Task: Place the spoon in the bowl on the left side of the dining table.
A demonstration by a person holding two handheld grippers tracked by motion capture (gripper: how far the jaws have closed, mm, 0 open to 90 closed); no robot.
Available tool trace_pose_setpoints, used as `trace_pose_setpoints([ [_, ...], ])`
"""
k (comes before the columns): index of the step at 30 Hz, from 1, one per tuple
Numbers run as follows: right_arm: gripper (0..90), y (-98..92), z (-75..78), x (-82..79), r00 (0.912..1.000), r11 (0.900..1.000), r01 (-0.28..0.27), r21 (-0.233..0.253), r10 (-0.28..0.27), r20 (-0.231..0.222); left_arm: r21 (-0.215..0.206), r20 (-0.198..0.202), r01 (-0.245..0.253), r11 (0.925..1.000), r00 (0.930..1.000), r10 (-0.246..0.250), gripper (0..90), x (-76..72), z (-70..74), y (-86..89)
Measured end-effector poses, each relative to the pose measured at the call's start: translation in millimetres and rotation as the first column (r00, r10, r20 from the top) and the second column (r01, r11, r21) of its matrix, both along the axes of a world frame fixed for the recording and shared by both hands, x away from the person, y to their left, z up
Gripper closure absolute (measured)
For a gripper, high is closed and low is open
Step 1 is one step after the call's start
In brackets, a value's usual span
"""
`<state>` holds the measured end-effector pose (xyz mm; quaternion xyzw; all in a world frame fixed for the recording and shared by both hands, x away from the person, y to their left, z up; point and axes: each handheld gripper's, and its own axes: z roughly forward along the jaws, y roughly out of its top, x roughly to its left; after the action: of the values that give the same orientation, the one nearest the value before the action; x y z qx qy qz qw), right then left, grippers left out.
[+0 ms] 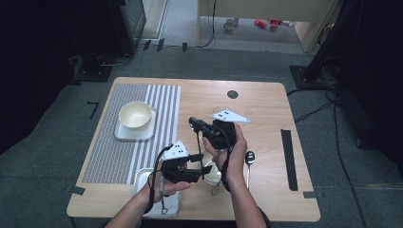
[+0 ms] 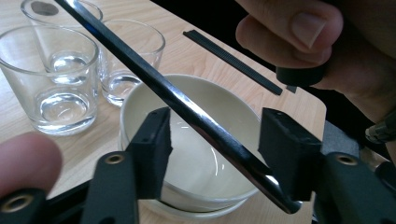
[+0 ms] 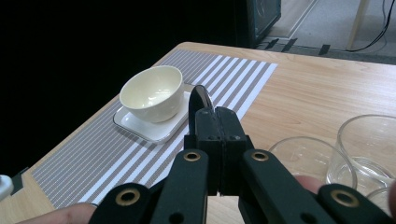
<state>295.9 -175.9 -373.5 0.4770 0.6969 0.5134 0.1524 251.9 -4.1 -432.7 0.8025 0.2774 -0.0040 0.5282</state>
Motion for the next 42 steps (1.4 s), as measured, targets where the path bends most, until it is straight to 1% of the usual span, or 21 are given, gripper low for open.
trace_pose_setpoints([
  [3,90.0,-1.9,1.2,0.0,1.0,1.0,0.008,0.008,-0.008,0.006,-0.006,-0.008,0.018,0.9998,0.9998,-0.018,52.2,-0.1,-0.8,-0.6],
  [6,90.0,-3.0,1.7,-0.2,0.9999,1.0,0.011,0.01,-0.011,0.007,-0.003,-0.012,0.021,0.9998,0.9997,-0.021,54.2,0.0,-1.4,-1.2],
  [7,90.0,-3.4,1.8,-0.5,0.9998,1.0,0.015,0.012,-0.016,0.009,0.0,-0.014,0.017,0.9999,0.9998,-0.017,57.8,0.0,-2.2,-1.9],
  [9,90.0,-4.2,1.6,-0.7,0.9997,1.0,0.02,0.016,-0.02,0.012,0.0,-0.017,0.018,0.9998,0.9997,-0.018,59.9,0.0,-2.6,-2.0],
  [15,90.0,-7.9,1.8,-1.1,0.9995,0.999,0.03,0.028,-0.03,0.013,-0.005,-0.028,0.01,0.9999,0.9996,-0.01,63.1,2.0,-3.3,0.1],
  [22,90.0,-16.1,1.7,-2.4,0.9984,0.997,0.052,0.06,-0.054,0.018,-0.002,-0.042,-0.001,1.0,0.9991,0.001,68.0,5.3,-4.4,3.2],
  [26,90.0,-21.3,0.2,-3.0,0.998,0.995,0.061,0.084,-0.062,0.014,0.007,-0.063,-0.009,0.9999,0.998,0.01,70.7,7.8,-5.8,4.6],
  [31,90.0,-27.5,-1.3,-3.9,0.9979,0.991,0.064,0.113,-0.065,0.001,0.003,-0.085,-0.009,1.0,0.9964,0.009,73.5,11.4,-7.6,8.2],
  [38,90.0,-34.7,-1.7,-5.4,0.9979,0.989,0.065,0.13,-0.065,0.0,-0.003,-0.112,-0.025,0.9997,0.9934,0.025,77.1,16.6,-10.3,12.7],
  [40,90.0,-37.4,-2.4,-6.0,0.998,0.989,0.063,0.136,-0.063,-0.002,0.003,-0.113,-0.027,0.9996,0.9933,0.027,78.0,17.7,-10.7,13.9],
  [42,89.7,-40.3,-3.7,-6.6,0.998,0.988,0.063,0.141,-0.062,-0.008,0.015,-0.117,-0.045,0.9989,0.992,0.047,79.1,18.7,-11.2,15.1],
])
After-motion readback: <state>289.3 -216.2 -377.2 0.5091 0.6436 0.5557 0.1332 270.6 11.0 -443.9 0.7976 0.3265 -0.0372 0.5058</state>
